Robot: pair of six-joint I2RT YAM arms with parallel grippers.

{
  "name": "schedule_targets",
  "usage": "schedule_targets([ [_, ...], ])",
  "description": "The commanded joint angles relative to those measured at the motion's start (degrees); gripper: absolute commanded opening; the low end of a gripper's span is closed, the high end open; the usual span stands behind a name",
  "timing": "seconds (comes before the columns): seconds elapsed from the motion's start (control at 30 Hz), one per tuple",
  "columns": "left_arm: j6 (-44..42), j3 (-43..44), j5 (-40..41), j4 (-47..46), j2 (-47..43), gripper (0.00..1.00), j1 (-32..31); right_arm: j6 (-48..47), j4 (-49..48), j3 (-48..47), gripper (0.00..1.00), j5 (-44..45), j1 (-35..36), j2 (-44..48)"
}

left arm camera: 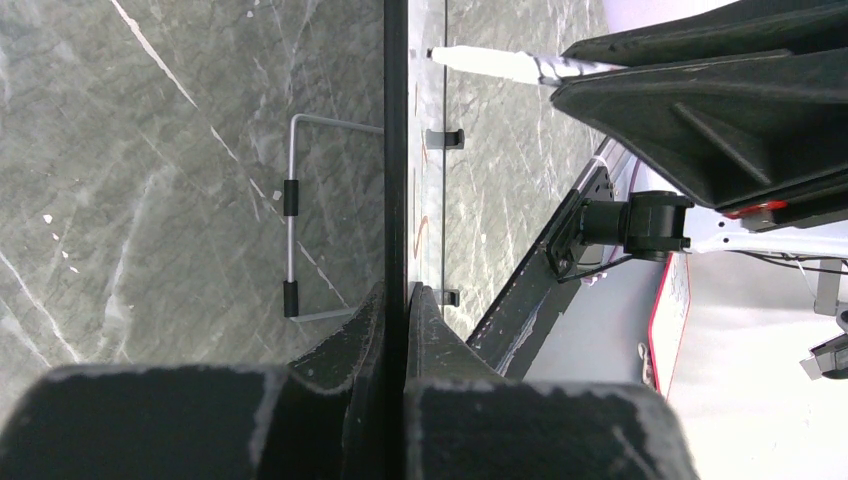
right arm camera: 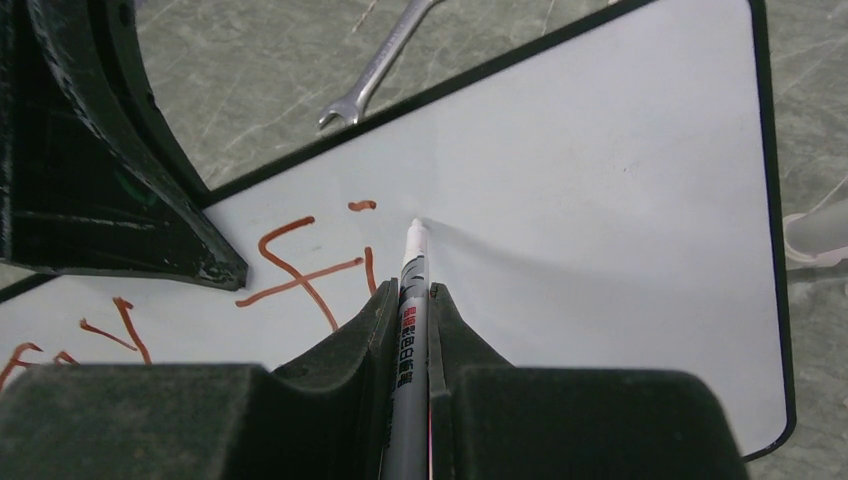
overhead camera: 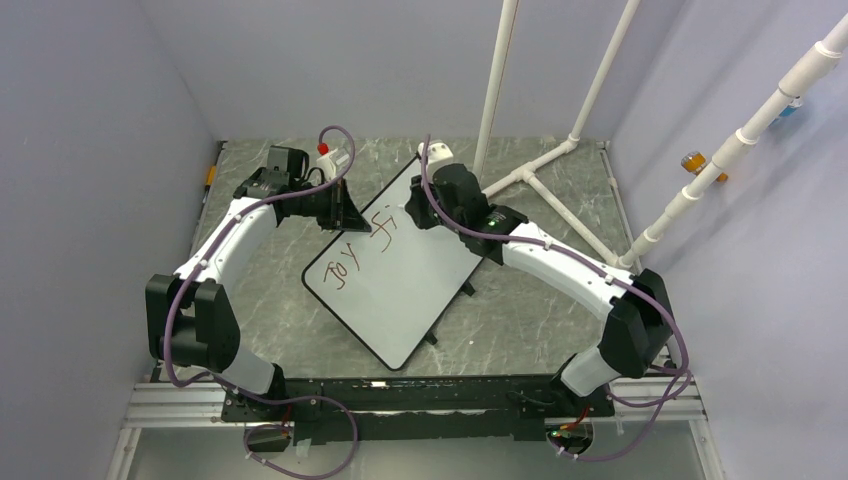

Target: Write a sentence on the whiteboard

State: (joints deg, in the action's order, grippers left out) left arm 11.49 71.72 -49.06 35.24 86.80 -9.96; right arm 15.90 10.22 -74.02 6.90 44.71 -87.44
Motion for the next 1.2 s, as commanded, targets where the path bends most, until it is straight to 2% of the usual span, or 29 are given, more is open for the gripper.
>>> schedule_targets([
  [0.0, -4.7, 2.3, 4.2, -2.0, -2.3, 0.00, -0.2, 0.1, -1.5, 2.2, 0.00, -1.5, -0.2, 0.4],
  [0.33, -4.6, 2.3, 4.0, -2.1, -2.3, 0.00, -0.2, 1.5, -1.1, 7.0, 0.00, -3.2, -0.2, 2.9],
  [0.8, -4.7, 2.1, 3.8, -2.2, -2.3, 0.00, -0.3, -0.3, 0.2, -1.8, 0.00, -1.6, -0.3, -1.7],
  [1.17, -4.8, 1.9, 3.9, -2.2, -2.7, 0.00, -0.3, -0.4, 1.2, -2.1, 0.00, -1.0, -1.7, -3.2],
])
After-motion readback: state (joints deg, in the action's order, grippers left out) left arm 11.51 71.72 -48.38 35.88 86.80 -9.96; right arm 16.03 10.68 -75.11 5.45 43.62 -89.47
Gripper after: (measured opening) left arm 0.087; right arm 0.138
